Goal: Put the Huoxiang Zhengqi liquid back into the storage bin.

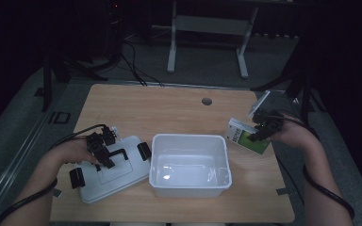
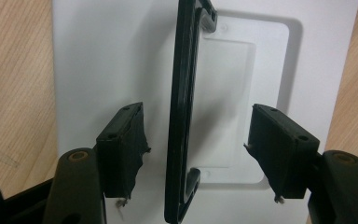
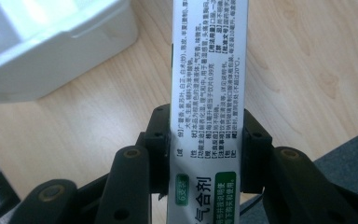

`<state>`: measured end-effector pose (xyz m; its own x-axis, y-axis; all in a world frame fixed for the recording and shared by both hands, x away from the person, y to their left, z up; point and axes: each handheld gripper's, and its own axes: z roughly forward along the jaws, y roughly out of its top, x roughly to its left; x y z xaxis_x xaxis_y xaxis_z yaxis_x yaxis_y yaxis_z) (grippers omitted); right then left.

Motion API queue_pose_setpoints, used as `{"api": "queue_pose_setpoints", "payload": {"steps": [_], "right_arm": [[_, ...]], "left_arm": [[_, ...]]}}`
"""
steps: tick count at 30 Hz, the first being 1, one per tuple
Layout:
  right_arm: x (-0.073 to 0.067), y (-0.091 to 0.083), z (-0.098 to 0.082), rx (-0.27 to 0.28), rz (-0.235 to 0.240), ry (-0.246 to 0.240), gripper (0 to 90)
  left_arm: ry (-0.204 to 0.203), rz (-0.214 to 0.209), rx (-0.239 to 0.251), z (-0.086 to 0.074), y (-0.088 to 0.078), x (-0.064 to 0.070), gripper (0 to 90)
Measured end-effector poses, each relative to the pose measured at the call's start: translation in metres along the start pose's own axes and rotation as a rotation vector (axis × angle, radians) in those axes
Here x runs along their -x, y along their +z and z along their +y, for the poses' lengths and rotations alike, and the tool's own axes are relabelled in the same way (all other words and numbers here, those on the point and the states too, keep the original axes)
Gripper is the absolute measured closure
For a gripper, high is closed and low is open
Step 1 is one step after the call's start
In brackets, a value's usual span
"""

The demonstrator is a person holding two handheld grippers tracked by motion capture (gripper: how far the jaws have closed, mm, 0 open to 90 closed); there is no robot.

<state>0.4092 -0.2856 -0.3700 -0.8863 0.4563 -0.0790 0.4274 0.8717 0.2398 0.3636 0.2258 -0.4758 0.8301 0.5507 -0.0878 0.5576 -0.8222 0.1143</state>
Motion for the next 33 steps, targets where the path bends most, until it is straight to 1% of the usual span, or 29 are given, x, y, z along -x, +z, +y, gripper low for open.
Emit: {"api": "queue_pose_setpoints", "payload": {"steps": [1, 4, 5, 7, 11, 12, 14, 16, 18, 22, 25, 27, 31, 33], "right_arm": [[-0.001, -0.005, 0.000, 0.007, 0.004, -0.006, 63.6], [-0.005, -0.018, 0.000, 0.021, -0.008, -0.022, 63.6], [-0.007, -0.023, 0.001, 0.025, -0.019, -0.030, 63.6], [-0.010, -0.032, 0.002, 0.032, -0.023, -0.042, 63.6], [-0.019, -0.049, 0.005, 0.080, -0.031, -0.074, 63.7], [-0.020, -0.052, 0.006, 0.085, -0.026, -0.077, 63.7], [-0.026, -0.059, 0.009, 0.104, -0.031, -0.102, 63.7], [-0.033, -0.063, 0.014, 0.100, -0.026, -0.130, 63.7], [-0.039, -0.064, 0.019, 0.100, -0.011, -0.159, 63.7], [-0.055, -0.063, 0.030, 0.089, 0.005, -0.220, 63.7], [-0.067, -0.061, 0.039, 0.084, 0.018, -0.267, 63.8], [-0.074, -0.060, 0.046, 0.089, 0.018, -0.303, 63.8], [-0.089, -0.055, 0.059, 0.091, 0.027, -0.355, 63.8], [-0.096, -0.051, 0.066, 0.085, 0.040, -0.382, 63.9]], "left_arm": [[0.002, 0.000, 0.000, 0.000, 0.000, 0.000, 36.6], [0.004, 0.001, 0.001, 0.001, -0.001, 0.001, 36.6], [0.003, 0.002, 0.001, 0.001, -0.002, 0.001, 36.7], [0.004, 0.003, -0.001, 0.002, -0.002, 0.001, 36.6], [0.004, 0.001, -0.004, 0.002, -0.002, 0.001, 36.6], [0.004, 0.002, -0.006, 0.003, -0.001, 0.001, 36.6], [-0.001, 0.004, -0.009, 0.004, -0.001, 0.001, 36.6], [0.002, 0.002, -0.011, 0.004, 0.000, 0.001, 36.6], [0.003, 0.000, -0.009, 0.005, 0.000, 0.001, 36.6], [0.004, 0.002, -0.011, 0.005, 0.001, 0.002, 36.6], [0.008, 0.005, -0.008, 0.005, -0.001, 0.003, 36.6], [0.007, 0.002, -0.004, 0.006, -0.001, 0.003, 36.7], [0.008, 0.003, -0.007, 0.006, -0.001, 0.004, 36.7], [0.009, 0.003, -0.007, 0.006, -0.002, 0.005, 36.6]]}}
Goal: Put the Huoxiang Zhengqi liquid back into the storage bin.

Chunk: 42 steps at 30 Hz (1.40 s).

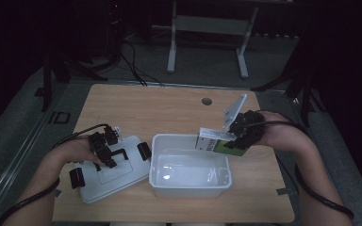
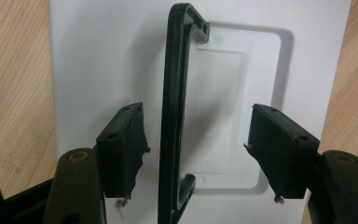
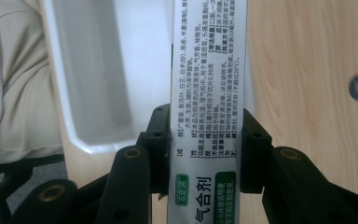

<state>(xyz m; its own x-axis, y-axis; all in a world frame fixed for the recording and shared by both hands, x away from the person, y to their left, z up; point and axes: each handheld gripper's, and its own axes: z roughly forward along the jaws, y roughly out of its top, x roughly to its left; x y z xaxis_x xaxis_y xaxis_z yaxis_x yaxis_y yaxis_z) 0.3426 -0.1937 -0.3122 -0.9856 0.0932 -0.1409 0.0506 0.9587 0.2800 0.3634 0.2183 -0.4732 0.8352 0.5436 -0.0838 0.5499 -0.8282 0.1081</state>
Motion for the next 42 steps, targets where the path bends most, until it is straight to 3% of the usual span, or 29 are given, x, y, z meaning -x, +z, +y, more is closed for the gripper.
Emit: {"api": "queue_pose_setpoints", "payload": {"steps": [12, 20, 42], "right_arm": [[-0.021, 0.020, 0.033, 0.022, 0.063, -0.100, 63.8], [-0.031, 0.036, 0.038, 0.056, 0.109, -0.118, 63.8], [-0.047, 0.102, 0.028, -0.004, 0.199, -0.095, 63.6]], "left_arm": [[0.001, 0.003, -0.007, 0.000, -0.001, 0.001, 36.6], [0.005, 0.004, -0.011, 0.001, -0.001, 0.001, 36.6], [0.004, 0.000, -0.011, 0.001, 0.000, 0.001, 36.6]]}}
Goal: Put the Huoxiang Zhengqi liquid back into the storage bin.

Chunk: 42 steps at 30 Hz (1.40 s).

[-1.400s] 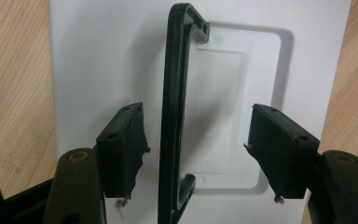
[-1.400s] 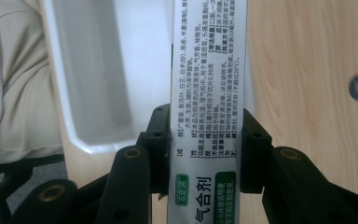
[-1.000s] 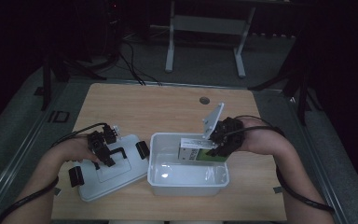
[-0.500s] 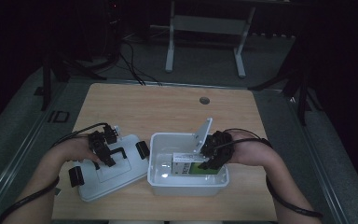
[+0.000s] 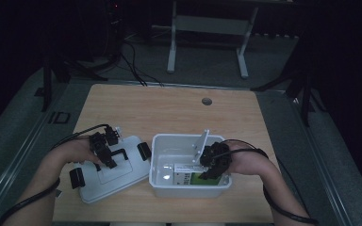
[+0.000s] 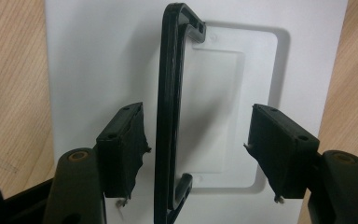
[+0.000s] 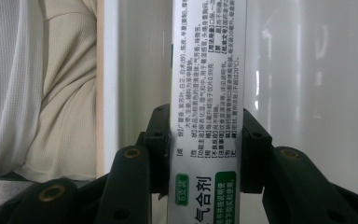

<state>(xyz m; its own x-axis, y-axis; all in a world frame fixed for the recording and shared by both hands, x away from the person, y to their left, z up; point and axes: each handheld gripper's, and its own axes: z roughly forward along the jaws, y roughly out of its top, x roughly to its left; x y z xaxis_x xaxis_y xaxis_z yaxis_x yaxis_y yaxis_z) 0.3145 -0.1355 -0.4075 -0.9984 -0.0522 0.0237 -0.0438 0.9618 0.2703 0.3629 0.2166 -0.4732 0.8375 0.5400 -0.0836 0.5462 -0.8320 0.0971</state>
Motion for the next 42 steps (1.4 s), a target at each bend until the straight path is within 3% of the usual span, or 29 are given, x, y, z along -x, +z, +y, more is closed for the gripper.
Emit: {"api": "queue_pose_setpoints", "payload": {"steps": [22, 25, 35, 38, 42], "right_arm": [[0.005, 0.035, -0.009, -0.055, 0.013, 0.027, 63.5], [0.005, 0.040, -0.012, -0.086, 0.016, 0.030, 63.3], [0.005, 0.042, -0.014, -0.082, 0.005, 0.025, 62.1], [0.007, 0.046, -0.015, -0.116, 0.030, 0.037, 60.9], [0.008, 0.043, -0.014, -0.106, 0.036, 0.036, 60.5]], "left_arm": [[-0.004, -0.003, -0.002, -0.001, 0.002, -0.001, 36.6], [-0.004, -0.004, -0.001, -0.002, 0.003, -0.001, 36.6], [-0.003, -0.004, 0.000, -0.001, 0.003, -0.001, 36.6], [-0.001, -0.005, 0.000, -0.001, 0.002, 0.000, 36.6], [-0.002, -0.004, -0.003, -0.001, 0.003, -0.001, 36.6]]}}
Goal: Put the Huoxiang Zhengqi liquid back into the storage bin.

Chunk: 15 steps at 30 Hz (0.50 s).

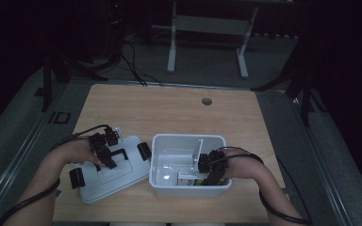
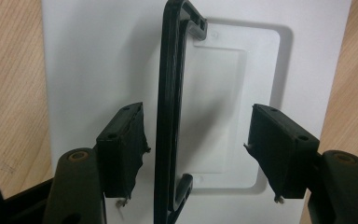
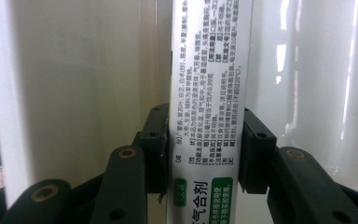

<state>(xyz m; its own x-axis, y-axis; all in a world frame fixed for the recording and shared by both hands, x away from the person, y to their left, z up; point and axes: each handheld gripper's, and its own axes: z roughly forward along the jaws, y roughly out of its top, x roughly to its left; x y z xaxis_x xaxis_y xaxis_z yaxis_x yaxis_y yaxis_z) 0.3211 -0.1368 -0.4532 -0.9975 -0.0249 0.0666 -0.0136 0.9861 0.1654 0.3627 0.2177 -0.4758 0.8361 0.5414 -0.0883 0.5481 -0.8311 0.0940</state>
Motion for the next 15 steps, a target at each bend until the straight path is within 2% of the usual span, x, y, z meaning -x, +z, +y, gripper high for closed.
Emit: {"api": "queue_pose_setpoints", "payload": {"steps": [5, 10, 15], "right_arm": [[-0.001, -0.009, 0.000, 0.026, 0.008, -0.012, 58.2], [0.000, -0.026, -0.001, 0.050, -0.022, -0.007, 56.4], [0.001, -0.045, -0.006, 0.113, -0.050, 0.013, 55.6]], "left_arm": [[0.002, -0.002, -0.002, 0.000, 0.000, 0.000, 36.7], [-0.001, -0.002, 0.000, -0.001, -0.001, 0.001, 36.7], [-0.002, 0.000, 0.002, -0.001, -0.003, 0.001, 36.6]]}}
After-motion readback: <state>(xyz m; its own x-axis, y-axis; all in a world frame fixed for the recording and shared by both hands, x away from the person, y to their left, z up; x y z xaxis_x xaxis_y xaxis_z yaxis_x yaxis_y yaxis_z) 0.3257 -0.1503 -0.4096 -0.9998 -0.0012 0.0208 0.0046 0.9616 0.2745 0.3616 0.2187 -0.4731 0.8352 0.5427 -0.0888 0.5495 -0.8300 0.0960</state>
